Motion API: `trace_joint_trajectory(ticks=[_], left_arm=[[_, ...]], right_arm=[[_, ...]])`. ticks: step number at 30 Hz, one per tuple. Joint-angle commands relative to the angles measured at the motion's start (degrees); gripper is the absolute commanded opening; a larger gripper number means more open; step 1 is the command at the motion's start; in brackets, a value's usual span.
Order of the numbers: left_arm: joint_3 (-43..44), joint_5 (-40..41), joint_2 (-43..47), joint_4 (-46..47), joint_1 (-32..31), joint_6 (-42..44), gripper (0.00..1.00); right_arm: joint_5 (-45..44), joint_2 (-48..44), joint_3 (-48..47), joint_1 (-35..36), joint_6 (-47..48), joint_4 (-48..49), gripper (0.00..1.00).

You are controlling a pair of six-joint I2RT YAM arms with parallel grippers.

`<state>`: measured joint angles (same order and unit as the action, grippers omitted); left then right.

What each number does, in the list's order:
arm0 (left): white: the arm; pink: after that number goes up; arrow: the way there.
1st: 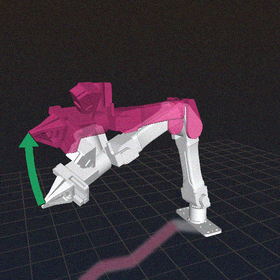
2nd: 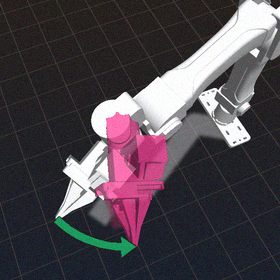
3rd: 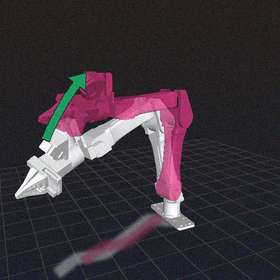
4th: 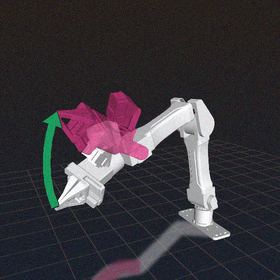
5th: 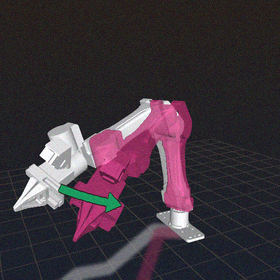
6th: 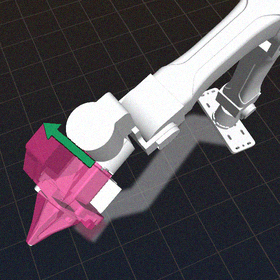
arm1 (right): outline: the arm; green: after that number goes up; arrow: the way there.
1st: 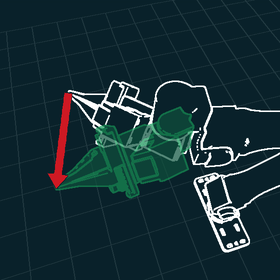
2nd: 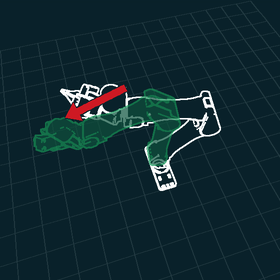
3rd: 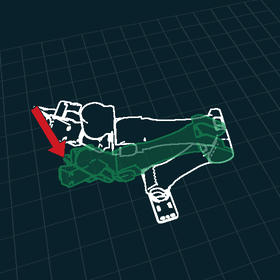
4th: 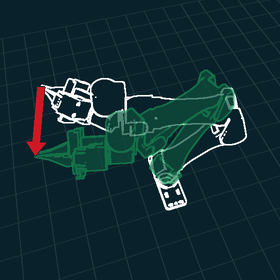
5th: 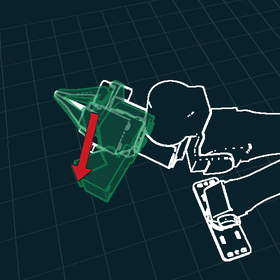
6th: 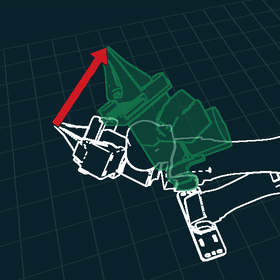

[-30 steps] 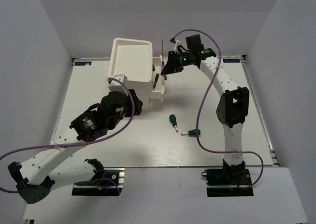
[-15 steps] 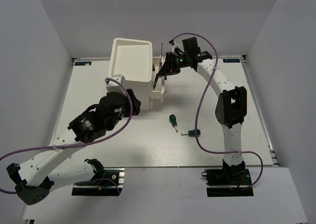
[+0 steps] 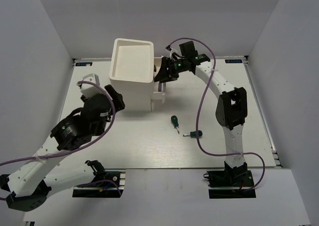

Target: Sort the tools into containers

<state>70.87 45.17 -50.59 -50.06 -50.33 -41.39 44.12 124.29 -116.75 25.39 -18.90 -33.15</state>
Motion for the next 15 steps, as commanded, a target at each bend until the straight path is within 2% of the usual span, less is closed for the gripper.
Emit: trace_joint_trajectory(ticks=[1, 3, 4, 6, 7, 8, 10, 11, 12, 14, 15], left_arm=[[3.83, 12.30, 1.63, -6.79, 0.14, -6.33, 0.76], [4.36, 16.15, 2.25, -8.90, 0.66, -8.62, 0.76], [4.89, 17.31, 2.25, -9.87, 0.67, -9.67, 0.76], [5.42, 20.30, 1.63, -13.03, 0.67, -13.27, 0.69], [5.42, 20.92, 0.94, -13.04, 0.67, -14.06, 0.63], [5.42, 21.54, 0.93, -13.04, 0.67, -14.07, 0.48], [3.49, 22.07, 0.41, -11.29, 1.19, -14.60, 0.34], [1.92, 22.07, 0.40, -10.41, 1.19, -14.60, 0.22], [1.21, 21.11, 0.40, -7.80, 1.80, -14.60, 0.18], [-0.90, 17.96, -1.78, -5.41, 3.47, -13.29, 0.21], [-0.91, 16.29, -3.01, -1.57, 5.57, -8.58, 0.26]], right_arm=[[1.58, -0.54, 0.47, 0.01, 1.14, -0.95, 0.62], [1.76, -0.80, -0.14, 0.01, 1.93, -1.57, 0.62], [1.85, -0.98, -0.67, -0.42, 2.37, -2.27, 0.59], [2.29, -2.90, -1.73, -0.51, 4.12, -3.68, 0.33], [1.59, -3.87, -1.64, -1.12, 6.30, -4.03, 0.15], [0.63, -6.92, -1.12, -1.65, 7.63, -4.73, 0.00], [-4.37, -9.58, 3.51, -2.62, 11.58, -2.64, 0.00], [-6.04, -12.81, 4.68, -3.23, 12.99, -2.36, 0.00], [-13.54, -13.63, 5.65, -3.33, 18.49, -2.62, 0.00], [-18.52, -15.04, 8.63, -3.41, 21.78, -3.15, 0.00], [-23.50, -14.95, 9.25, -4.11, 23.19, -3.67, 0.00]])
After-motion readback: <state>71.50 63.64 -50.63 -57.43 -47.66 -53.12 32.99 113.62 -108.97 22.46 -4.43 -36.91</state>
